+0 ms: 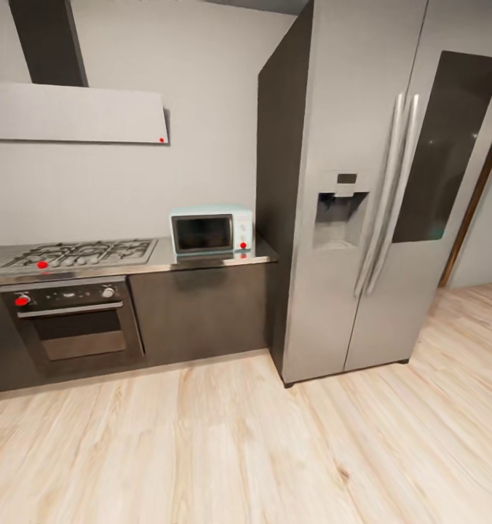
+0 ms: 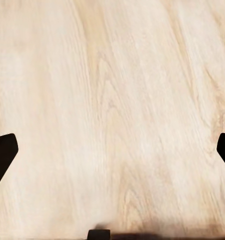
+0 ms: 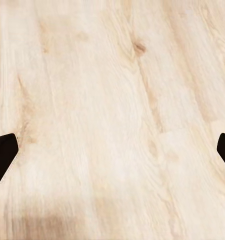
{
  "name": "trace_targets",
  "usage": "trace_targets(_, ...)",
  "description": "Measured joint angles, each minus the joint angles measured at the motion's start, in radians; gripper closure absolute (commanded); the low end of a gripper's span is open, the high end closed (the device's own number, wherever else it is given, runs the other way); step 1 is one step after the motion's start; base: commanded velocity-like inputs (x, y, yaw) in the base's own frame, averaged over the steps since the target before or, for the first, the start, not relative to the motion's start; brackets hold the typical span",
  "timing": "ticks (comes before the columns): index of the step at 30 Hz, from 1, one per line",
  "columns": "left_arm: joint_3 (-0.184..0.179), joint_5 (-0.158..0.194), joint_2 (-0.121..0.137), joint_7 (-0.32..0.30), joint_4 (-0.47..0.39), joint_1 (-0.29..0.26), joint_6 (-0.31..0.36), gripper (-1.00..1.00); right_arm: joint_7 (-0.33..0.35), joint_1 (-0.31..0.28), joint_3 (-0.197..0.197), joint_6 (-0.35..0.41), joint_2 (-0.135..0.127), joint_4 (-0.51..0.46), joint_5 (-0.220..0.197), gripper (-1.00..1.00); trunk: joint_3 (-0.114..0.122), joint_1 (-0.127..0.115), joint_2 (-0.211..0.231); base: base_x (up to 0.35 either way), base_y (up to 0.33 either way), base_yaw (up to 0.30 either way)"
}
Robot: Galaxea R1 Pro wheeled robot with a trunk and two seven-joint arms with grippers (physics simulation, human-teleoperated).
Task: Pick up the poster from the kitchen countertop and hang it on one of the wall nails in the kitchen.
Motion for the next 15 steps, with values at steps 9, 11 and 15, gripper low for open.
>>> trace_targets(9,0.0,0.0,0.0,0.0,0.0,0.0,0.0,-1.0,0.0,0.0,0.0,0.0,0.001,0.0,0.0,-1.0,0.0,0.0,0.0,0.0,0.0,0.293)
trace_targets(11,0.0,0.0,0.0,0.0,0.0,0.0,0.0,-1.0,0.0,0.0,0.0,0.0,0.001,0.0,0.0,-1.0,0.0,0.0,0.0,0.0,0.0,0.293)
trace_targets(15,0.0,0.0,0.0,0.0,0.001,0.0,0.0,-1.0,0.0,0.0,0.0,0.001,0.001,0.0,0.0,-1.0,0.0,0.0,0.0,-0.022,0.047,0.286)
